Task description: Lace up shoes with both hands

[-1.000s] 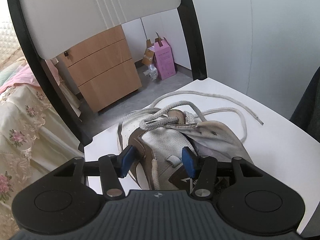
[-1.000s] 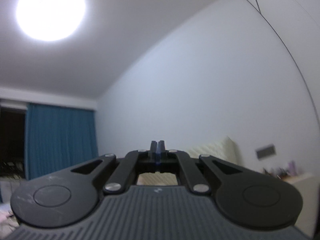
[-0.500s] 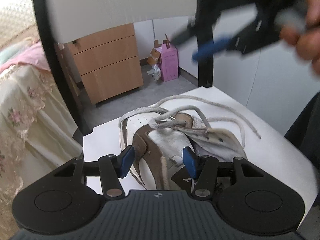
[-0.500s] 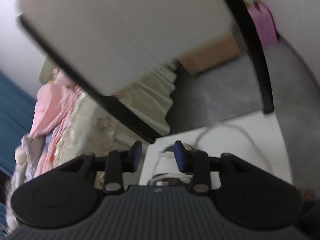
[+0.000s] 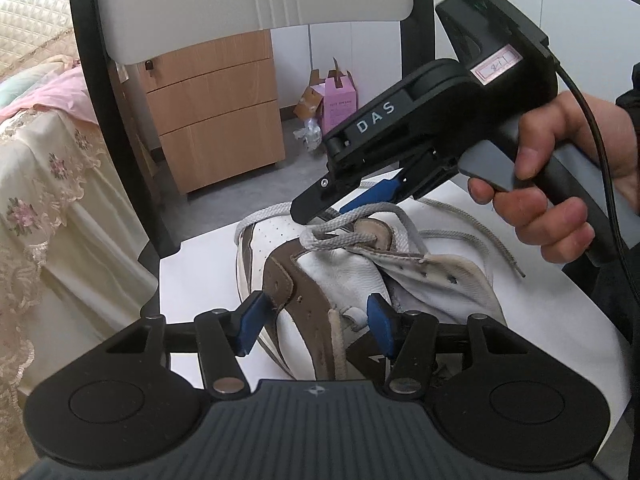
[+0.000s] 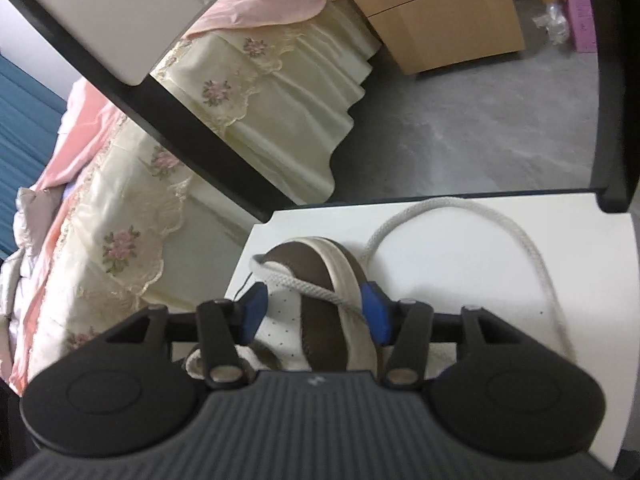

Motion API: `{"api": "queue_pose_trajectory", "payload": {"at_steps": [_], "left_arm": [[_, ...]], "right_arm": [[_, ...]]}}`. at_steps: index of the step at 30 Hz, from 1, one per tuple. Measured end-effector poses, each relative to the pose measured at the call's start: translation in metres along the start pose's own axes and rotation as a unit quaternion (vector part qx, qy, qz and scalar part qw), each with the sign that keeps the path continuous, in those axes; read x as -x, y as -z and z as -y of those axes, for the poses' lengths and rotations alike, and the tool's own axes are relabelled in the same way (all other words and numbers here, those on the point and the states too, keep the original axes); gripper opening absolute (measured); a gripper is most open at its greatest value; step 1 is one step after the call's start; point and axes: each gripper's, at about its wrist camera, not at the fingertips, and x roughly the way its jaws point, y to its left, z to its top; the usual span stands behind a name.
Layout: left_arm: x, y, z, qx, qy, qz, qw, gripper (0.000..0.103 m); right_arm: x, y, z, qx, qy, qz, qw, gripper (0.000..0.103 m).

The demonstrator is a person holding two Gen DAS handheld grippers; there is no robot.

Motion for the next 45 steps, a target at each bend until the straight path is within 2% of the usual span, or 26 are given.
{"api": "queue_pose_trajectory", "payload": {"at_steps": [2,5,6,7,10,12,15,20,27,29,32,39,45], "left_arm": [[-0.001,0.001,0.000,0.000,0.000,-0.001,1.0000,0.060],[-0.002,0.001,-0.002,0.004,0.000,-0.001,1.0000,0.061],[-0.003,0.001,-0.002,0.004,-0.001,-0.002,1.0000,0.061],[-0.003,0.001,-0.001,0.002,-0.002,-0.003,1.0000,0.061],[-0.003,0.001,0.002,-0.004,-0.008,-0.004,1.0000,0.061],[-0.004,0.001,0.004,-0.007,-0.013,-0.004,0.9999,0.061],[-0.006,0.003,0.007,-0.017,-0.021,-0.001,0.9996,0.061],[-0.006,0.005,0.006,-0.016,-0.022,0.002,0.9996,0.062],[-0.008,0.007,0.006,-0.018,-0.025,0.006,0.9995,0.063],[-0.007,0.007,0.006,-0.019,-0.026,0.006,0.9995,0.063],[-0.007,0.007,0.006,-0.018,-0.027,0.006,0.9995,0.063],[-0.008,0.009,0.010,-0.035,-0.031,0.007,0.9989,0.062],[-0.010,0.009,0.012,-0.042,-0.031,0.007,0.9986,0.062]], "right_arm": [[-0.003,0.001,0.008,-0.018,-0.017,-0.002,1.000,0.053],[-0.002,-0.001,0.011,-0.038,-0.022,0.007,0.999,0.033],[0.000,-0.002,0.013,-0.047,-0.025,0.010,0.999,0.022],[0.002,-0.002,0.015,-0.056,-0.028,0.012,0.998,0.001],[0.006,0.001,0.007,-0.051,-0.013,0.013,0.999,0.002],[0.017,0.003,-0.009,-0.036,-0.018,0.031,0.999,0.001],[0.048,0.002,-0.038,-0.026,-0.063,0.091,0.993,0.001],[0.108,-0.006,-0.087,-0.018,-0.155,0.188,0.970,0.002],[0.165,-0.019,-0.152,0.020,-0.225,0.268,0.937,0.001],[0.177,-0.021,-0.170,0.036,-0.236,0.281,0.929,0.001],[0.180,-0.022,-0.192,0.068,-0.226,0.281,0.930,0.001],[0.182,-0.026,-0.215,0.077,-0.247,0.293,0.920,0.001],[0.208,-0.046,-0.246,0.109,-0.282,0.324,0.896,0.001]]}}
